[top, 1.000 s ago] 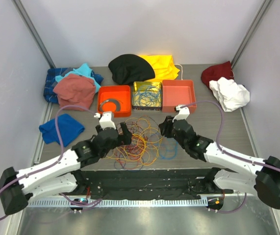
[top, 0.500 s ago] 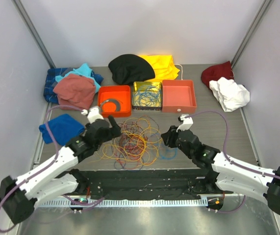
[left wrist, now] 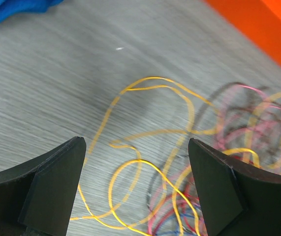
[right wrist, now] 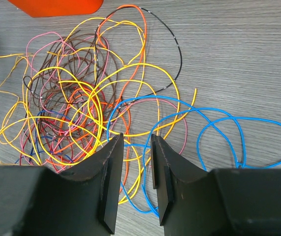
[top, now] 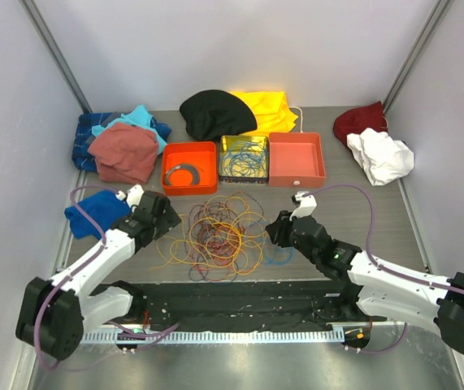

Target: Untangle the cables

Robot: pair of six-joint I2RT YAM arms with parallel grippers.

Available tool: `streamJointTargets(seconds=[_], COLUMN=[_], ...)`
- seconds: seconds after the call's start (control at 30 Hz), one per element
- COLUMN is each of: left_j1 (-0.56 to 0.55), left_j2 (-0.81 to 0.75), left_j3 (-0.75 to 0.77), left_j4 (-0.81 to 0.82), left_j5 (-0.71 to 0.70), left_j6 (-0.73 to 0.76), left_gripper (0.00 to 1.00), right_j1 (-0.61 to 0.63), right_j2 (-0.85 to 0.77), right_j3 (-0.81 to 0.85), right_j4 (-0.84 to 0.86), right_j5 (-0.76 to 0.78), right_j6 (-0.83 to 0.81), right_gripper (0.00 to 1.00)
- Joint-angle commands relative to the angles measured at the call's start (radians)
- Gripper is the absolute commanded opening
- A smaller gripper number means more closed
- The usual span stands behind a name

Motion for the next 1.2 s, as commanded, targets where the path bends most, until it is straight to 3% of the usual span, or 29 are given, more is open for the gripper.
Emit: streamJointTargets(seconds=[0.0, 0.17, 0.27, 0.3, 0.37, 0.4, 0.43, 0.57, 0.7, 0.83, 0.9, 0.93, 0.97, 1.0, 1.1, 1.17], left_j1=[0.044, 0.078, 0.078, 0.078, 0.078, 0.078, 0.076, 0.072, 0.055, -0.006, -0.014, -0.014, -0.014, -0.014, -0.014, -0.014], left_j2=[0.079, 0.121, 0.052, 0.026, -0.081, -0.13, -0.175, -0.356, -0.329, -0.269, -0.191, -0.153, -0.119, -0.088, -0.04, -0.103], left_j3=[-0.008, -0.037, -0.042, -0.039, -0.03, -0.005, 0.008, 0.116, 0.266, 0.384, 0.392, 0.395, 0.386, 0.375, 0.244, 0.158], left_j4=[0.053, 0.095, 0.089, 0.081, 0.063, 0.032, 0.023, 0.023, 0.042, 0.04, -0.008, -0.084, -0.129, -0.166, -0.183, -0.096], left_j5=[0.035, 0.072, 0.069, 0.067, 0.054, 0.048, 0.046, 0.076, 0.175, 0.17, 0.179, 0.179, 0.185, 0.175, 0.17, 0.14], left_j6=[-0.028, -0.041, -0.038, -0.031, -0.006, -0.002, 0.006, 0.04, 0.072, 0.121, 0.144, 0.143, 0.141, 0.134, 0.08, 0.025], left_gripper=[0.9, 0.8, 0.58, 0.43, 0.25, 0.04, 0.0, 0.0, 0.0, 0.0, 0.22, 0.4, 0.64, 0.75, 0.99, 1.0], right_j1=[0.004, 0.006, 0.004, 0.006, 0.006, 0.004, 0.006, 0.006, 0.006, 0.004, 0.006, 0.006, 0.006, 0.006, 0.006, 0.004], right_j2=[-0.041, -0.076, -0.087, -0.088, -0.082, -0.08, -0.077, -0.064, -0.047, -0.036, -0.03, -0.03, -0.031, -0.039, -0.054, -0.064], right_j3=[-0.009, -0.032, -0.035, -0.035, -0.034, -0.032, -0.031, -0.013, 0.038, 0.081, 0.092, 0.092, 0.09, 0.084, 0.06, 0.043], right_j4=[0.029, 0.008, 0.004, 0.004, 0.006, 0.004, 0.006, 0.014, -0.005, -0.012, -0.022, -0.023, -0.022, -0.02, -0.015, -0.017], right_j5=[0.008, 0.027, 0.033, 0.033, 0.031, 0.03, 0.03, 0.027, 0.022, 0.004, 0.001, -0.001, -0.002, -0.002, 0.004, 0.013], right_j6=[0.014, 0.016, 0.011, 0.01, 0.008, 0.006, 0.008, -0.007, -0.029, -0.044, -0.04, -0.04, -0.037, -0.033, -0.026, -0.021], right_gripper=[0.36, 0.36, 0.36, 0.36, 0.35, 0.34, 0.34, 0.33, 0.32, 0.34, 0.37, 0.37, 0.37, 0.37, 0.37, 0.37])
